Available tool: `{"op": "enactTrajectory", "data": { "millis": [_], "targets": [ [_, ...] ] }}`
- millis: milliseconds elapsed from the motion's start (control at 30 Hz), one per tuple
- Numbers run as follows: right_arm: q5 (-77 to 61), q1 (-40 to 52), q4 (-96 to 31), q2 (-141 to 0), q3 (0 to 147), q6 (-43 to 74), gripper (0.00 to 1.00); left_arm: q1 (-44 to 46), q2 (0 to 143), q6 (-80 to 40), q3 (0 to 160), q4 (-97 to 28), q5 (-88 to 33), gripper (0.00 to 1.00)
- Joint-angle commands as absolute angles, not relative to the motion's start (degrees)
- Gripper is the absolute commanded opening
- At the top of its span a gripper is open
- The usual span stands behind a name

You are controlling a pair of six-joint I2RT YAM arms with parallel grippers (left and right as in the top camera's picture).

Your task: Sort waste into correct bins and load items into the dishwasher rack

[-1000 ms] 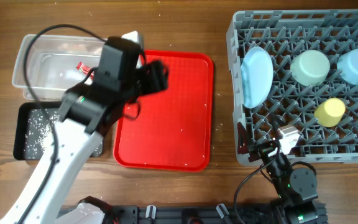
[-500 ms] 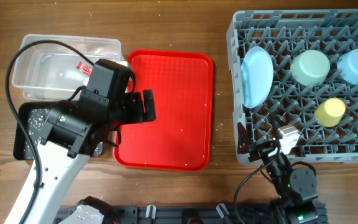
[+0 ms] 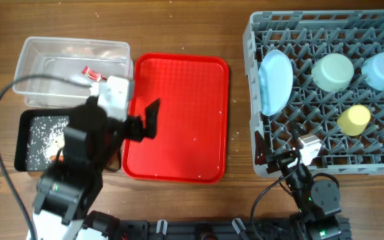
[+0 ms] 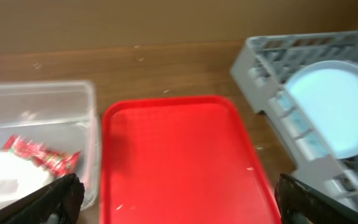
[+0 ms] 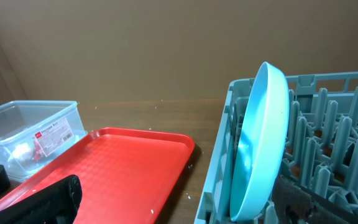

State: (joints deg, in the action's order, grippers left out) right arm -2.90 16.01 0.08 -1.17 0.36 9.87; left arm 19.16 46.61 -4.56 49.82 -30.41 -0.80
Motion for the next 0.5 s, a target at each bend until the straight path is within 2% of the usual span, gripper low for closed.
{"op": "enactTrajectory", "data": {
  "millis": [0,300,467],
  "targets": [
    [-2.4,15.9,0.2,-0.8,0.3,10.5,1.00,14.0,39.0,-3.2,42.9,-28.9,-2.8,1.00],
    [-2.4,15.9,0.2,-0.8,0.3,10.5,1.00,1.0,16.5,-3.2,25.5,-22.9,-6.8,1.00],
    [-2.4,15.9,0.2,-0.8,0.3,10.5,1.00,-0.2,3.2,-3.2,11.9,-17.5,-7.5,1.00]
  ]
}}
